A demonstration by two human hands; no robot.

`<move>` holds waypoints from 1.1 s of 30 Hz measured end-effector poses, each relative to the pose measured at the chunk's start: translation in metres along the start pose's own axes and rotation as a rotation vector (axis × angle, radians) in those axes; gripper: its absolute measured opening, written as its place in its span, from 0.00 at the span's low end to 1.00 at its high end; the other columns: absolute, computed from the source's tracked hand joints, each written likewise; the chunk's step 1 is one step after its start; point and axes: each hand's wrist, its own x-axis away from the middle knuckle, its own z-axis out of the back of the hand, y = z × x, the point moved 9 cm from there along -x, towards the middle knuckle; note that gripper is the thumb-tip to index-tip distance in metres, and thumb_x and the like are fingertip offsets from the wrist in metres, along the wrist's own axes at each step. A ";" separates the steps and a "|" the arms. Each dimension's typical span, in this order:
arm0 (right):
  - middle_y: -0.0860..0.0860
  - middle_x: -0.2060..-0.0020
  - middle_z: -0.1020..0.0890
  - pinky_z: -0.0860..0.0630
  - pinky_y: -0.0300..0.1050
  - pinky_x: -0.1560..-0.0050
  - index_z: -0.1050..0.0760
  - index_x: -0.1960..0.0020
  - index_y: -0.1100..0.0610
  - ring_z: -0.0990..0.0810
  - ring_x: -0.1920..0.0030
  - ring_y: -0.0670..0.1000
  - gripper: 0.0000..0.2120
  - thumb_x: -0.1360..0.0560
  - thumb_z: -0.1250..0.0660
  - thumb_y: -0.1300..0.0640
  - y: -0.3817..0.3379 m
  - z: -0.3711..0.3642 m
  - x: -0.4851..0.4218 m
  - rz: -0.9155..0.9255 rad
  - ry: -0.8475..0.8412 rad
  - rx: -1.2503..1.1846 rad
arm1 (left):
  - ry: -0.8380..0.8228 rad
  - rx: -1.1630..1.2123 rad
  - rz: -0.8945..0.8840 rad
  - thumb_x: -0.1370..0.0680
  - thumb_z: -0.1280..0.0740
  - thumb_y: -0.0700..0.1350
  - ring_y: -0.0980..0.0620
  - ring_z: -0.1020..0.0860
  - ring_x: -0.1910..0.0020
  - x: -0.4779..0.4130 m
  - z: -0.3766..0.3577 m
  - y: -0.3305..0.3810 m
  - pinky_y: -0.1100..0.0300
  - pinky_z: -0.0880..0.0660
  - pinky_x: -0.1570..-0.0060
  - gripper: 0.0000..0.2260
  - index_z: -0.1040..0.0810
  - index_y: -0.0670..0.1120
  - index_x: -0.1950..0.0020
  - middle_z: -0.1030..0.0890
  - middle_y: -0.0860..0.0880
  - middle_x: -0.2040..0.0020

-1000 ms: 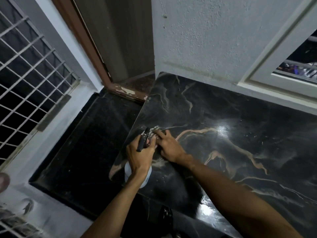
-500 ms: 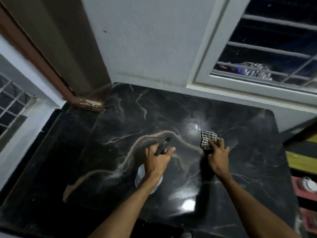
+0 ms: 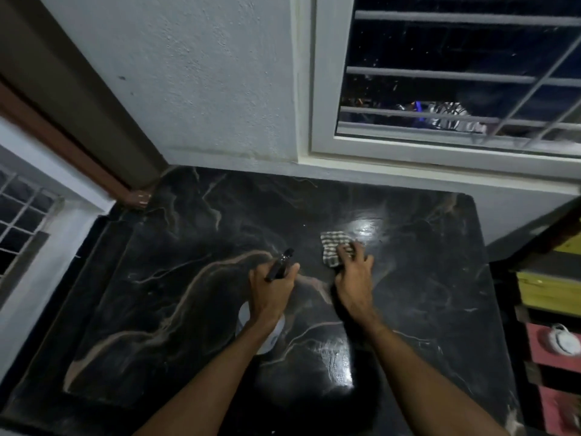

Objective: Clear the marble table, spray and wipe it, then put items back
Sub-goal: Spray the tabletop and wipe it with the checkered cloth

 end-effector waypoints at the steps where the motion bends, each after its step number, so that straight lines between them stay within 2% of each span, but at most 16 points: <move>1: 0.57 0.25 0.39 0.26 0.58 0.37 0.28 0.31 0.55 0.35 0.36 0.62 0.29 0.32 0.38 0.68 0.005 -0.001 -0.011 -0.149 0.024 -0.054 | 0.026 -0.001 0.005 0.27 0.25 0.56 0.48 0.19 0.63 -0.005 0.007 0.002 0.53 0.21 0.56 0.17 0.24 0.49 0.70 0.20 0.52 0.69; 3: 0.60 0.26 0.40 0.27 0.59 0.37 0.31 0.30 0.57 0.36 0.35 0.64 0.31 0.33 0.35 0.67 -0.019 -0.014 -0.019 -0.163 -0.001 -0.047 | 0.057 -0.016 0.005 0.28 0.21 0.51 0.59 0.20 0.65 -0.012 0.020 0.005 0.62 0.24 0.60 0.14 0.22 0.48 0.68 0.20 0.55 0.68; 6: 0.57 0.26 0.37 0.24 0.56 0.40 0.31 0.28 0.53 0.33 0.39 0.61 0.30 0.30 0.32 0.62 -0.092 -0.054 -0.008 0.436 -0.208 0.087 | 0.109 -0.025 0.004 0.27 0.21 0.48 0.62 0.23 0.66 -0.023 0.046 0.001 0.65 0.28 0.63 0.12 0.19 0.46 0.65 0.20 0.56 0.68; 7: 0.56 0.26 0.36 0.24 0.55 0.39 0.29 0.29 0.52 0.32 0.39 0.61 0.30 0.30 0.32 0.62 -0.097 -0.056 -0.016 0.473 -0.227 0.092 | 0.122 -0.013 0.016 0.27 0.21 0.47 0.59 0.23 0.67 -0.028 0.056 -0.002 0.63 0.28 0.62 0.12 0.19 0.44 0.65 0.20 0.53 0.68; 10: 0.60 0.25 0.39 0.29 0.58 0.34 0.30 0.28 0.55 0.34 0.36 0.67 0.33 0.33 0.36 0.67 -0.080 -0.054 -0.052 0.051 -0.111 -0.037 | 0.185 -0.010 0.021 0.26 0.22 0.48 0.46 0.21 0.64 -0.047 0.092 -0.020 0.56 0.25 0.57 0.18 0.27 0.49 0.71 0.22 0.52 0.70; 11: 0.62 0.25 0.40 0.30 0.59 0.34 0.31 0.27 0.57 0.36 0.34 0.68 0.33 0.33 0.37 0.67 -0.096 -0.058 -0.048 0.061 -0.111 -0.003 | 0.195 -0.014 0.033 0.26 0.22 0.50 0.44 0.21 0.62 -0.052 0.102 -0.027 0.54 0.24 0.55 0.19 0.28 0.52 0.72 0.22 0.53 0.71; 14: 0.59 0.23 0.41 0.28 0.57 0.36 0.34 0.25 0.55 0.36 0.34 0.65 0.32 0.30 0.39 0.65 -0.162 -0.103 -0.005 0.530 -0.310 0.130 | 0.185 -0.019 0.043 0.27 0.23 0.54 0.45 0.20 0.63 -0.071 0.134 -0.052 0.53 0.23 0.55 0.20 0.28 0.51 0.73 0.22 0.54 0.72; 16: 0.56 0.23 0.39 0.27 0.54 0.37 0.31 0.26 0.51 0.33 0.37 0.63 0.33 0.31 0.40 0.63 -0.171 -0.110 -0.007 0.592 -0.302 0.126 | 0.169 -0.014 0.021 0.26 0.22 0.52 0.51 0.21 0.66 -0.092 0.158 -0.062 0.57 0.25 0.57 0.18 0.24 0.48 0.71 0.21 0.52 0.72; 19: 0.59 0.24 0.40 0.31 0.56 0.34 0.28 0.28 0.54 0.34 0.35 0.69 0.32 0.32 0.37 0.67 -0.153 -0.105 -0.041 0.030 -0.071 -0.004 | 0.221 0.005 -0.008 0.25 0.22 0.47 0.62 0.26 0.72 -0.108 0.196 -0.072 0.69 0.33 0.62 0.15 0.19 0.41 0.68 0.17 0.47 0.69; 20: 0.61 0.24 0.42 0.34 0.56 0.31 0.31 0.26 0.55 0.37 0.33 0.69 0.33 0.31 0.36 0.67 -0.171 -0.110 -0.038 -0.019 -0.050 0.017 | 0.242 0.012 -0.008 0.26 0.22 0.47 0.61 0.26 0.72 -0.111 0.206 -0.074 0.70 0.34 0.64 0.15 0.18 0.40 0.68 0.17 0.46 0.69; 22: 0.60 0.23 0.44 0.37 0.57 0.28 0.36 0.23 0.54 0.40 0.30 0.66 0.35 0.30 0.35 0.66 -0.239 -0.146 -0.020 0.208 -0.141 0.080 | 0.240 -0.003 0.002 0.26 0.22 0.49 0.58 0.25 0.69 -0.121 0.223 -0.085 0.64 0.31 0.61 0.16 0.19 0.40 0.68 0.17 0.47 0.69; 24: 0.56 0.23 0.42 0.30 0.57 0.34 0.35 0.24 0.50 0.36 0.34 0.62 0.34 0.29 0.36 0.63 -0.294 -0.175 -0.009 0.517 -0.234 0.134 | 0.227 -0.005 0.018 0.28 0.21 0.50 0.55 0.25 0.69 -0.134 0.240 -0.095 0.60 0.31 0.63 0.17 0.21 0.42 0.70 0.18 0.49 0.70; 25: 0.55 0.23 0.40 0.27 0.56 0.36 0.33 0.25 0.50 0.34 0.36 0.62 0.32 0.29 0.37 0.64 -0.308 -0.182 -0.020 0.539 -0.241 0.125 | 0.225 0.019 0.031 0.28 0.20 0.50 0.55 0.25 0.71 -0.142 0.250 -0.102 0.60 0.31 0.64 0.18 0.22 0.43 0.70 0.19 0.49 0.71; 28: 0.59 0.23 0.42 0.30 0.59 0.32 0.32 0.26 0.54 0.37 0.34 0.66 0.32 0.30 0.38 0.68 -0.305 -0.184 -0.064 0.149 -0.158 0.056 | 0.226 0.081 0.080 0.29 0.20 0.51 0.53 0.21 0.69 -0.161 0.270 -0.120 0.58 0.26 0.63 0.17 0.22 0.45 0.69 0.20 0.52 0.71; 29: 0.60 0.23 0.44 0.31 0.59 0.31 0.34 0.25 0.55 0.39 0.32 0.67 0.33 0.29 0.38 0.68 -0.315 -0.188 -0.061 0.133 -0.152 0.078 | 0.229 0.085 0.099 0.30 0.21 0.53 0.50 0.20 0.66 -0.167 0.275 -0.126 0.56 0.24 0.60 0.16 0.22 0.46 0.68 0.19 0.52 0.70; 33: 0.59 0.23 0.41 0.33 0.63 0.29 0.34 0.24 0.53 0.45 0.27 0.68 0.34 0.29 0.36 0.66 -0.348 -0.211 -0.026 0.512 -0.259 0.177 | 0.207 0.103 0.098 0.29 0.26 0.61 0.43 0.18 0.58 -0.189 0.285 -0.136 0.49 0.20 0.55 0.18 0.18 0.47 0.64 0.16 0.48 0.65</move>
